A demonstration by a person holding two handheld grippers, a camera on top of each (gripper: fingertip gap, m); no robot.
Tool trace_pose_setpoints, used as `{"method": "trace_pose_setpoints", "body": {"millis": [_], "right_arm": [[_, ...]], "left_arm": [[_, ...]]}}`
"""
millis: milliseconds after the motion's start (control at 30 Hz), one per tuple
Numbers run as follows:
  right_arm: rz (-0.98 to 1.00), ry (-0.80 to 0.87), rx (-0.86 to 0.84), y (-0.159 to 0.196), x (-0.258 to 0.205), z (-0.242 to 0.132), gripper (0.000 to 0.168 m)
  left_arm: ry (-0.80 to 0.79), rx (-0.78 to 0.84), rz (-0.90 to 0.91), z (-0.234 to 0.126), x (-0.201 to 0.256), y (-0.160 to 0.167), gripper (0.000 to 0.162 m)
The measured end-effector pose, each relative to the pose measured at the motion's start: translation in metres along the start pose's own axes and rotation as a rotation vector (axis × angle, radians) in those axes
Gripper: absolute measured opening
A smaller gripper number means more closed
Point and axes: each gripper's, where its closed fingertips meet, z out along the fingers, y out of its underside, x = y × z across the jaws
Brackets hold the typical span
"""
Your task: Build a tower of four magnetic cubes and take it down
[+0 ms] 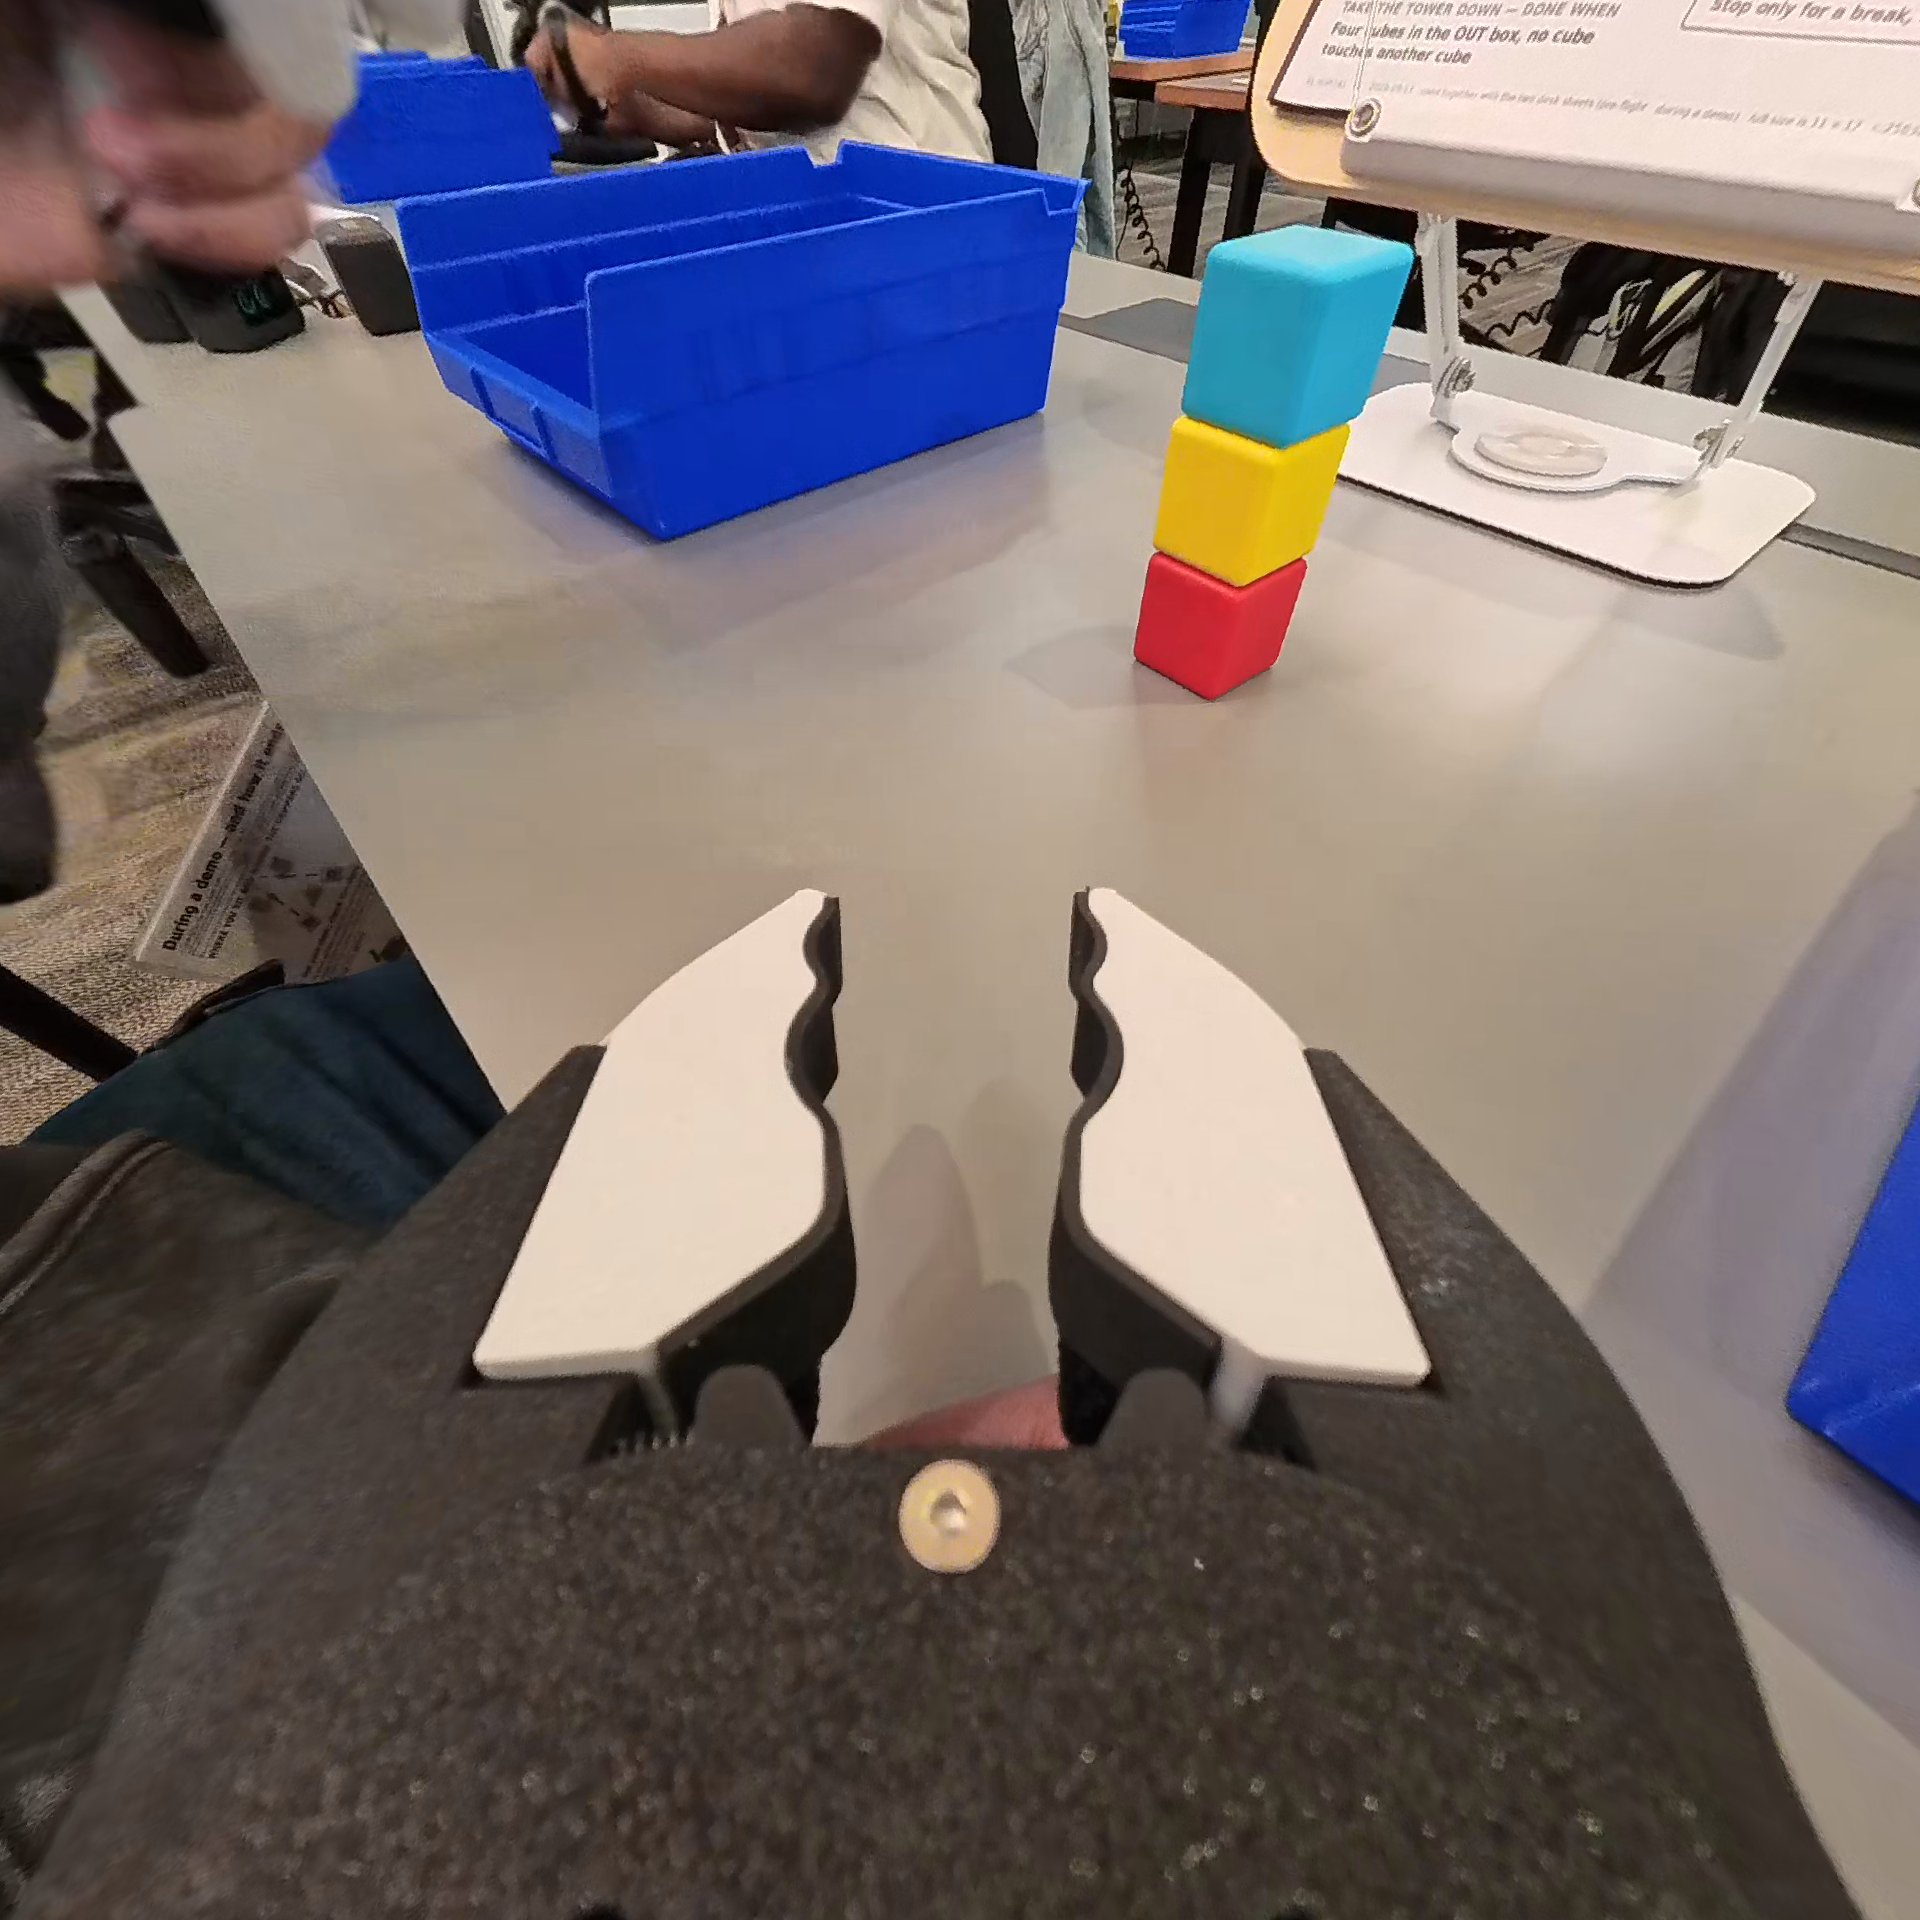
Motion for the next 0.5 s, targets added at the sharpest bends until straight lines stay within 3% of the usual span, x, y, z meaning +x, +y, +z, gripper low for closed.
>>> {"method": "trace_pose_setpoints", "body": {"millis": [133, 267, 500], "right_arm": [[-0.007, 0.003, -0.002, 0.0, 0.0, 0.0, 0.042], [-0.02, 0.008, -0.008, 0.001, -0.001, 0.0, 0.042], [-0.026, 0.007, -0.009, 0.0, -0.002, 0.002, 0.042]], "left_arm": [[0.007, 0.039, -0.074, -0.048, 0.037, 0.054, 0.076], [-0.081, 0.026, -0.155, -0.078, 0.053, 0.096, 0.079], [-0.233, 0.099, -0.225, -0.105, 0.046, 0.106, 0.076]]}}
